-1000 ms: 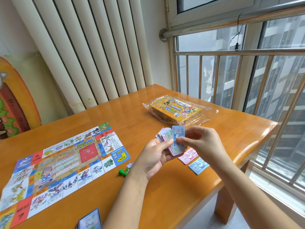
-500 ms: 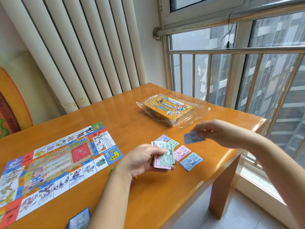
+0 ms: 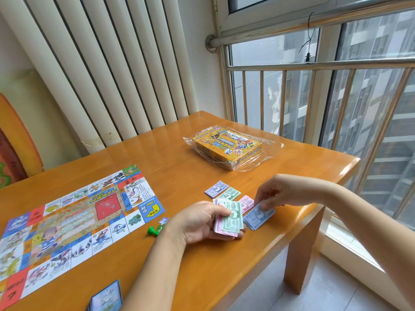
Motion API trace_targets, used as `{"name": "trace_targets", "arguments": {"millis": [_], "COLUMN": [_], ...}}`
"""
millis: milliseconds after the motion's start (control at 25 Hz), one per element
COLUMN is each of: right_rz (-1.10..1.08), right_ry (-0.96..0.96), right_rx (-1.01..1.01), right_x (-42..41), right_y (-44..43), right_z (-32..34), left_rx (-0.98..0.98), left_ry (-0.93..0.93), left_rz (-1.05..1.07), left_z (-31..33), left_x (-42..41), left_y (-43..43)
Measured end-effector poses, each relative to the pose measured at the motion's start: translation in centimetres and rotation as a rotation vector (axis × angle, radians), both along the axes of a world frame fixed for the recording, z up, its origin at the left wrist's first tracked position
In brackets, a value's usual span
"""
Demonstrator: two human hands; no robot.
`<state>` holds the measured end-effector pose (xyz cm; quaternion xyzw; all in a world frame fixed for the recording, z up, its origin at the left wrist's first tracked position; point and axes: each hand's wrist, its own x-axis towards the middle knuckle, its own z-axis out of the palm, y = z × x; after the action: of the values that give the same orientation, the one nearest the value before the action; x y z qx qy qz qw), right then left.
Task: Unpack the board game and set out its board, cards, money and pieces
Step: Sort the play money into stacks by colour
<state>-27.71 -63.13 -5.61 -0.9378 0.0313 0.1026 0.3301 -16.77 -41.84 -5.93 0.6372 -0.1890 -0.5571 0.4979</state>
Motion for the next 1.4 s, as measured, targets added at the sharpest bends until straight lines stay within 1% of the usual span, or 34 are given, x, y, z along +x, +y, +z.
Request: {"name": "trace_targets", "arguments": {"millis": [240,400,520,600,960,1200,1400], "right_rz": [-0.002,-0.060,-0.057,-0.031,0.011,0.041,0.035], "right_ry": [-0.021,-0.007,0.041,0.039,0.028,0.030,0.008], "right_rx": [-0.042,-0.076,-0.156,-0.193,-0.237,-0.278,-0.263], "right_x": [0.4,0.1,-0.5,-0.7,-0.5,0.2,0.4], "right_y": [-0.1,-0.1,0.0,0.3,1.1,1.6,2.2], "right_z": [-0.2,-0.3,-0.2,-0.3,0.1,0.0,-0.3], "left_rx": [-0.007,-0.016,-0.028,-0.031,-0.005,-0.016,-0.022], "left_ry": [0.015,0.044,0.066,0.079,0.077,0.088,0.116], "left_rz": [0.016,0.041,0.061,0.066,0.016,0.054,0.074], "left_z": [-0.1,-0.3,-0.5,-0.5,-0.5,-0.5,-0.2], "left_x": [0.0,0.0,-0.1,-0.3,-0.1,0.0,-0.3], "left_y": [-0.1,-0.3,-0.4,-0.5,-0.3,-0.4,-0.4]}}
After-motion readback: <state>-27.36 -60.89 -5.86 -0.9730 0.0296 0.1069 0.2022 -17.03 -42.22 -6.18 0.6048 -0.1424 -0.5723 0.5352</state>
